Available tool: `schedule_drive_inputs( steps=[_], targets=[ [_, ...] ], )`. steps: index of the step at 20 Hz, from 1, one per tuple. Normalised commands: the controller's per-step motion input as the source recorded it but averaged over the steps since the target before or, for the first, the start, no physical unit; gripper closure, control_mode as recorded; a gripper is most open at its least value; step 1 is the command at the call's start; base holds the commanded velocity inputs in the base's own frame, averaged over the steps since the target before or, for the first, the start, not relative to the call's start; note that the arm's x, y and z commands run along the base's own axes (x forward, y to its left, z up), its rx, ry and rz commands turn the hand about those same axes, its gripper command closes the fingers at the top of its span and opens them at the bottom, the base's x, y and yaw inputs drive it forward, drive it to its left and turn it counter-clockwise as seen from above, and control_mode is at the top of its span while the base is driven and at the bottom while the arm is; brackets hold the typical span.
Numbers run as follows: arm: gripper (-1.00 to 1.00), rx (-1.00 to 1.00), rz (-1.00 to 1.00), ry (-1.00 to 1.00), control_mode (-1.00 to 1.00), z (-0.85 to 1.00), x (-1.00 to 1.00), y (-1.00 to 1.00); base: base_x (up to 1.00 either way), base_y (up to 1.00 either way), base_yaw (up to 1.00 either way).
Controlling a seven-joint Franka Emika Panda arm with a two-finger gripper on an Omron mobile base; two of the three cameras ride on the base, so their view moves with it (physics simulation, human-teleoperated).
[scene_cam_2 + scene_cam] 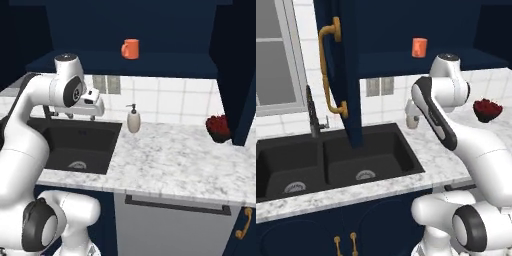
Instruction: Gather all objects into one cabinet and sort the glasses and bowls to opposite sides.
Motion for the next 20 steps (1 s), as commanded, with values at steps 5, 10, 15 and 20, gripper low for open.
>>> schedule_drive_inputs(
  steps=[5, 10, 15, 20],
  targets=[
    [-1.00, 0.00, 0.00, 0.00, 1.00, 0.00, 0.00, 0.00, 0.04, -0.88, 0.08],
    [-1.00, 0.00, 0.00, 0.00, 1.00, 0.00, 0.00, 0.00, 0.11, -0.18, 0.03],
    [-1.00, 0.00, 0.00, 0.00, 1.00, 0.00, 0.00, 0.00, 0.71, 0.45, 0.00],
    [-1.00, 0.00, 0.00, 0.00, 1.00, 0.00, 0.00, 0.00, 0.49, 0.22, 0.00]
  ],
)
